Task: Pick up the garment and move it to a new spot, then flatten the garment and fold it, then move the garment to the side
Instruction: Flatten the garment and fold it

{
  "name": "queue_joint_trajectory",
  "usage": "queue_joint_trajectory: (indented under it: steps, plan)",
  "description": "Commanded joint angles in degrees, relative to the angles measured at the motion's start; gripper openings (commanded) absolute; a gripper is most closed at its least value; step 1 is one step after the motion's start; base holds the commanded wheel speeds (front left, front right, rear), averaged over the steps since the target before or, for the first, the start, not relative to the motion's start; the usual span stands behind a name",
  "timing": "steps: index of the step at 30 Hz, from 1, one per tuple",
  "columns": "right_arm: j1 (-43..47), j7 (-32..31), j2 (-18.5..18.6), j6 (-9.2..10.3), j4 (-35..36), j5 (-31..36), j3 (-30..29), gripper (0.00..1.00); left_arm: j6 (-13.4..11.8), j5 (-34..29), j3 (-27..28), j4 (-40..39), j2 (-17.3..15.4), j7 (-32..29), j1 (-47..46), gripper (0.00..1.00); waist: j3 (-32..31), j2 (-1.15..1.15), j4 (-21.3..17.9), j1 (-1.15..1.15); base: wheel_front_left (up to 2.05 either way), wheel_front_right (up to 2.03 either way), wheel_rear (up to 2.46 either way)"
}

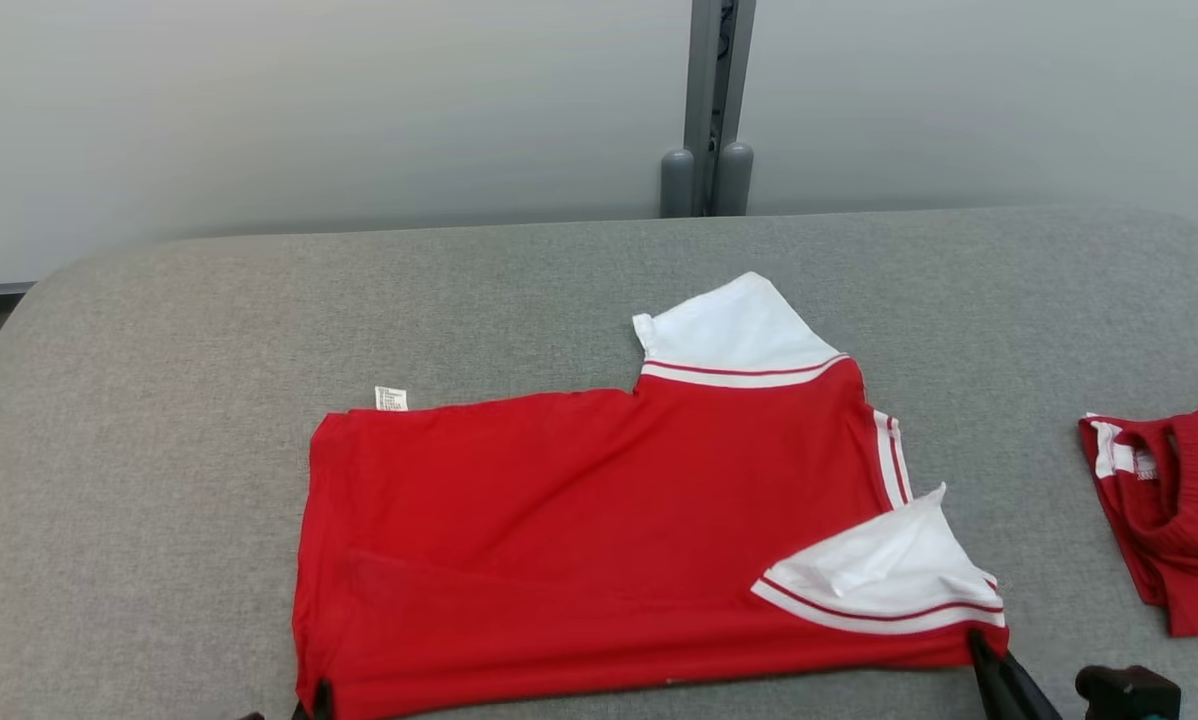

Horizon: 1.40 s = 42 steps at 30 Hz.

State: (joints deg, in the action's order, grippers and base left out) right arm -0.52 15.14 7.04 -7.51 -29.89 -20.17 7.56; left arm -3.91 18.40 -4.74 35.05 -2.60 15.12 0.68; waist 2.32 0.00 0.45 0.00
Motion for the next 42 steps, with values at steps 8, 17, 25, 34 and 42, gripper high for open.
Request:
queue_joint_trajectory:
  steps: [8, 17, 25, 34, 42]
  plan:
    - [-2.5, 0.0, 0.0, 0.02, 1.8, 0.7, -1.5, 1.00, -1.8, 0.4, -2.0, -2.8, -0.5, 0.0, -2.8, 1.00, 2.9, 0.00, 1.0, 0.00, 0.00, 0.00, 0.00]
    - [-14.5, 0.0, 1.7, 0.02, 2.4, 2.7, -0.2, 1.00, -0.3, -1.0, -0.4, 4.9, -1.7, -0.2, -19.1, 1.00, 7.9, 0.00, 0.7, 0.00, 0.00, 0.00, 0.00]
    - [-23.8, 0.0, 2.7, 0.03, -0.4, 2.3, 3.9, 1.00, 0.5, -1.3, -1.1, 14.6, -3.3, -4.4, -32.6, 1.00, 12.1, 0.00, 0.2, 0.00, 0.00, 0.00, 0.00]
    - [-35.3, -0.6, 5.9, 0.03, -5.4, 0.9, 9.9, 1.00, 0.8, -1.3, -2.6, 22.9, -2.9, -5.4, -40.1, 0.92, 17.3, 0.00, 0.2, 0.00, 0.00, 0.00, 0.00]
    - [-49.6, -10.5, 9.9, 0.03, -11.8, -2.9, 16.8, 1.00, 0.3, -2.0, -5.2, 23.7, -1.3, -0.7, -44.3, 0.00, 21.7, 0.00, 4.8, 0.00, 0.00, 0.00, 0.00]
